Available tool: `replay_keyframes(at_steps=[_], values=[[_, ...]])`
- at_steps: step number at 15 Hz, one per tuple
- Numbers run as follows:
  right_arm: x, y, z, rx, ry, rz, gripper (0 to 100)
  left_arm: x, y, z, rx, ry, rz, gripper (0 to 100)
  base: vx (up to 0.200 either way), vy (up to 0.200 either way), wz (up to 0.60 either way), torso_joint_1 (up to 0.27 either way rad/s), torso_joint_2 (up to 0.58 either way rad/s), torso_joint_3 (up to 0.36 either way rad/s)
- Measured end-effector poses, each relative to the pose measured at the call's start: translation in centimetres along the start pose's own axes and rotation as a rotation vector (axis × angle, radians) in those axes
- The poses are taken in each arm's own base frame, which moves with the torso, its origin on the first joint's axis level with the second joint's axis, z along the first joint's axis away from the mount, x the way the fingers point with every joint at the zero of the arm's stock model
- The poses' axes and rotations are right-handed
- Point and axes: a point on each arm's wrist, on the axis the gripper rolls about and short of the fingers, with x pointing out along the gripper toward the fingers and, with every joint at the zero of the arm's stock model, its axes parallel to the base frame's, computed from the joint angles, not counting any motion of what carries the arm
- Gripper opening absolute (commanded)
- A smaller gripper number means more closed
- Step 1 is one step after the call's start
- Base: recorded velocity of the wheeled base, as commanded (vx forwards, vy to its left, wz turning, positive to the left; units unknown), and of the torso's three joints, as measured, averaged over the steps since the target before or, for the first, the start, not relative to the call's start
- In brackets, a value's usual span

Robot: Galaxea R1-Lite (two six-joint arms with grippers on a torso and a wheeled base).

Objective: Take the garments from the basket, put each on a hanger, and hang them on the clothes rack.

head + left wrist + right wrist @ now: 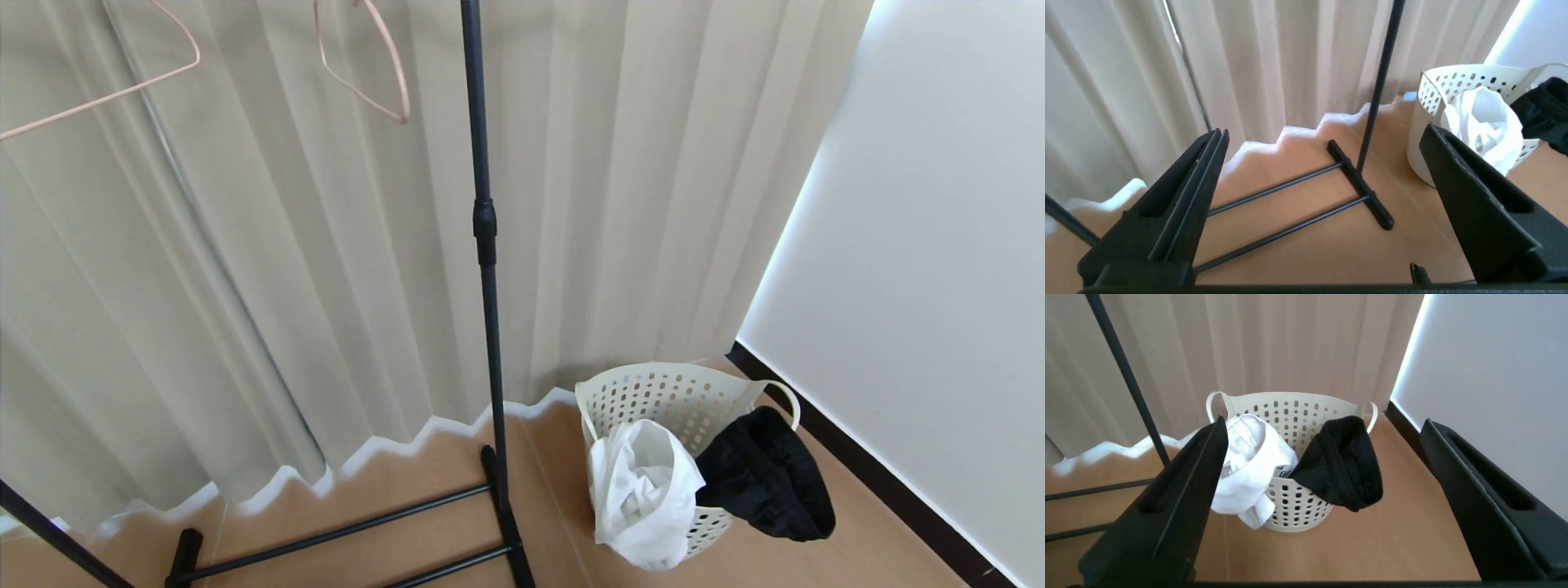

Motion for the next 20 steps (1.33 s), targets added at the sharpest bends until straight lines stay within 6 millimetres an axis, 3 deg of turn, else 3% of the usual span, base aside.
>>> replay_keyframes(at_steps=[11, 20], values=[[0.00, 0.00, -0.01, 0.001, 0.001, 0.000, 100, 0.00, 0.01, 0.00, -0.002, 0.000, 0.002, 100, 0.018, 0.000, 0.00, 0.000, 0.00, -0.008], [0.00, -0.01, 0.00, 0.005, 0.000, -0.003, 100, 0.00, 0.01, 0.01, -0.004, -0.001, 0.002, 100, 0.000, 0.000, 0.00, 0.003, 0.00, -0.182]])
